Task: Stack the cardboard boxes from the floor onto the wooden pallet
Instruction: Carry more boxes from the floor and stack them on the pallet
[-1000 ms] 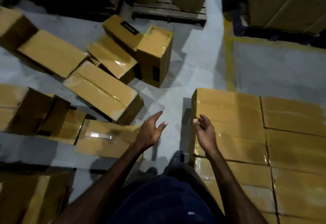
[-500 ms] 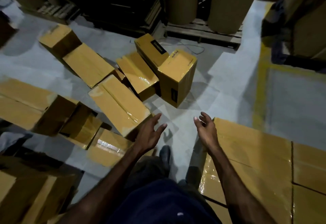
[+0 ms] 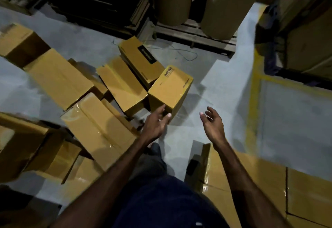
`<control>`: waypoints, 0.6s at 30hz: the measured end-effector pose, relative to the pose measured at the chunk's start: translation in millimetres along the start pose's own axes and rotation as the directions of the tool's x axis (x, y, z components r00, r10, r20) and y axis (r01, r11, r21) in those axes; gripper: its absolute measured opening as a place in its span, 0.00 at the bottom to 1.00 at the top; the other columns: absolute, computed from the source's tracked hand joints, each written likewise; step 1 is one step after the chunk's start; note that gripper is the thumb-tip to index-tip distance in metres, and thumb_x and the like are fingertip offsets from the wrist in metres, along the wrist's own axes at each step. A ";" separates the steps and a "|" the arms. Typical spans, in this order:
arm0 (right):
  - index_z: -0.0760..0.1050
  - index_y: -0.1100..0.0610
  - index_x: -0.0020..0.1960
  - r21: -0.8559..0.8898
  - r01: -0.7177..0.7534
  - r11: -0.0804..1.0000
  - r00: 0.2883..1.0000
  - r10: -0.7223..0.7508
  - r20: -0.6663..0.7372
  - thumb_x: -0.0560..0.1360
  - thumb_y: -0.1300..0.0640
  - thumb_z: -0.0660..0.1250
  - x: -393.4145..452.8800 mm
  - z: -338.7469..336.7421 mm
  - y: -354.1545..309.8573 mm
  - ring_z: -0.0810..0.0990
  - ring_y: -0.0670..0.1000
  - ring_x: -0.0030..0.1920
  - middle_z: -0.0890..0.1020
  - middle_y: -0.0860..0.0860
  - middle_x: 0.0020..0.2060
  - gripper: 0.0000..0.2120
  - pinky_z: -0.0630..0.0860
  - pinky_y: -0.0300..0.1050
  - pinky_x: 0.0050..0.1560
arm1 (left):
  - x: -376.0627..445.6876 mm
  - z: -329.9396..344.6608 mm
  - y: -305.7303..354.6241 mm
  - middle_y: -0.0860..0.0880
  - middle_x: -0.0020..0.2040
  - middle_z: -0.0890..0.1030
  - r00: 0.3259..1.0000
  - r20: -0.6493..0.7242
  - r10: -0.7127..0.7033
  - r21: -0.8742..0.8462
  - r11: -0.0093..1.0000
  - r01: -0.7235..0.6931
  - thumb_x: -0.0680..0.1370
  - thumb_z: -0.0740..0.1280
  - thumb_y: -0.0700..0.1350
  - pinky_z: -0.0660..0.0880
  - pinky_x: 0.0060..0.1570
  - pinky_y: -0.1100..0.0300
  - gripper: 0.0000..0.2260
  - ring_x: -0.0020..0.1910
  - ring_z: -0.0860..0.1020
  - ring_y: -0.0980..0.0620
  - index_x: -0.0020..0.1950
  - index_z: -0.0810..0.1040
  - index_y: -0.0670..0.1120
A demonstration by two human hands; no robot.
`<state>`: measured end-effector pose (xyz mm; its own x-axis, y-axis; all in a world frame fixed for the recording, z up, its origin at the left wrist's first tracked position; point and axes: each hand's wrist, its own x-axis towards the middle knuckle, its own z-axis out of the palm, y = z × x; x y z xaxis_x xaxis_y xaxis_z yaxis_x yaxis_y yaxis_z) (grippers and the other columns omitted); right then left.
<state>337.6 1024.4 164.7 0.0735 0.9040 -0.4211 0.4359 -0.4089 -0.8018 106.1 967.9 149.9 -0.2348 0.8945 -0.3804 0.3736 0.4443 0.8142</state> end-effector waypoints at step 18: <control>0.69 0.54 0.79 -0.341 0.145 0.929 0.931 -0.011 0.366 0.82 0.43 0.69 277.4 62.1 -108.7 0.78 0.58 0.69 0.77 0.57 0.73 0.30 0.76 0.57 0.69 | 192.3 -19.0 -6.7 0.48 0.70 0.79 0.909 -0.181 -0.375 -0.256 0.911 0.325 0.84 0.69 0.52 0.74 0.70 0.43 0.26 0.69 0.77 0.44 0.80 0.71 0.47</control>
<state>254.9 1311.9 108.6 -0.2646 0.8004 -0.5379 0.7215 -0.2058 -0.6611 41.4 1136.0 79.6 -0.5160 0.6376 -0.5721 0.0345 0.6827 0.7298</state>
